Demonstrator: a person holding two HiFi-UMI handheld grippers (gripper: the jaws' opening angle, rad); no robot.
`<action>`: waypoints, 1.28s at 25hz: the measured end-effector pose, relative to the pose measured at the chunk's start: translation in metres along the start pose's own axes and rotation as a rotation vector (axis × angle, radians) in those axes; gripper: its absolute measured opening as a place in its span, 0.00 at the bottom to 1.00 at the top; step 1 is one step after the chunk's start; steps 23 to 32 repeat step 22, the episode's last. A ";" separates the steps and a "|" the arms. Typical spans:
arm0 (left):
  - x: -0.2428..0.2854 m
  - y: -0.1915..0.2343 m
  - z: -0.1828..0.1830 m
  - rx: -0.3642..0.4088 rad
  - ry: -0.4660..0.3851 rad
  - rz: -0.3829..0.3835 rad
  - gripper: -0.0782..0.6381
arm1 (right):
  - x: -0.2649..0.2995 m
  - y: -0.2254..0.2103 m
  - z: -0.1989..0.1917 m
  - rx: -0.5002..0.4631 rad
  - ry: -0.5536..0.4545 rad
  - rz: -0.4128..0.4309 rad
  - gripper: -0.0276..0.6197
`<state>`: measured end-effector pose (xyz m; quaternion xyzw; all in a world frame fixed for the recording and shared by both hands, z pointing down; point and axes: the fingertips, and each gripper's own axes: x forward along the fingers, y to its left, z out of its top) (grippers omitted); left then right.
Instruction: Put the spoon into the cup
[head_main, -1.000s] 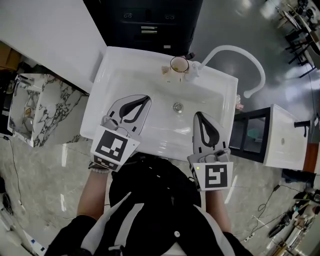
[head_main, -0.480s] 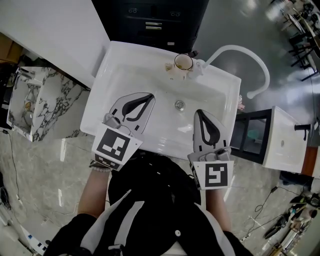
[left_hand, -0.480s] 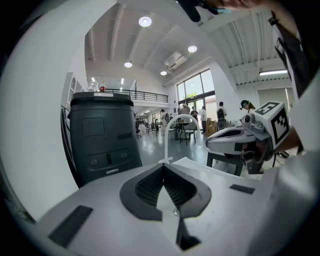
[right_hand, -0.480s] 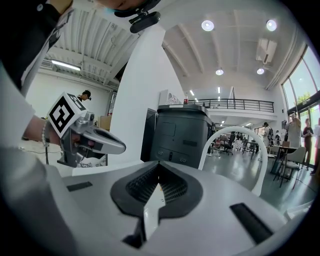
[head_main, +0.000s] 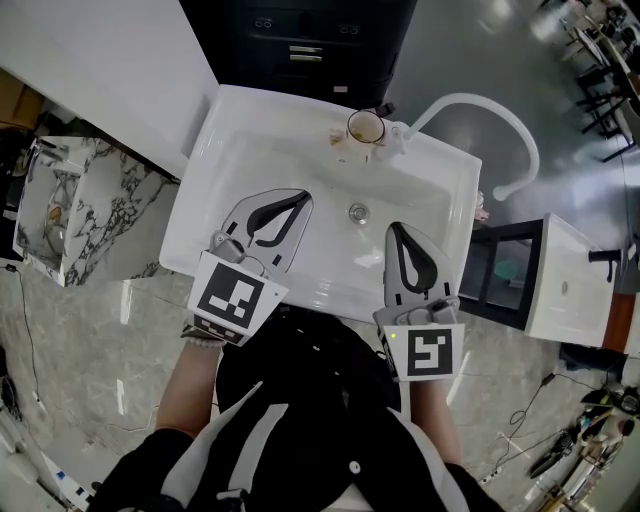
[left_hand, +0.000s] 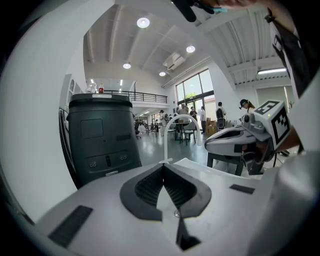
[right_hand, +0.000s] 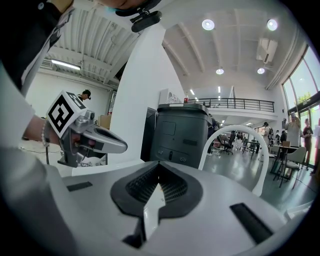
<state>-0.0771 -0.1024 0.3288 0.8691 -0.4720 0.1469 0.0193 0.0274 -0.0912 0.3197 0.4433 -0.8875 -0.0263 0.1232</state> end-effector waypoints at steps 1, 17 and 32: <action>0.001 0.000 0.000 0.000 -0.001 -0.002 0.11 | 0.000 0.000 0.000 0.002 0.003 0.000 0.04; 0.004 -0.001 0.003 -0.022 -0.015 -0.012 0.11 | 0.001 -0.001 -0.003 -0.005 0.006 0.003 0.04; 0.003 -0.002 0.004 -0.024 -0.017 -0.016 0.11 | 0.000 0.000 -0.003 -0.013 0.000 0.005 0.04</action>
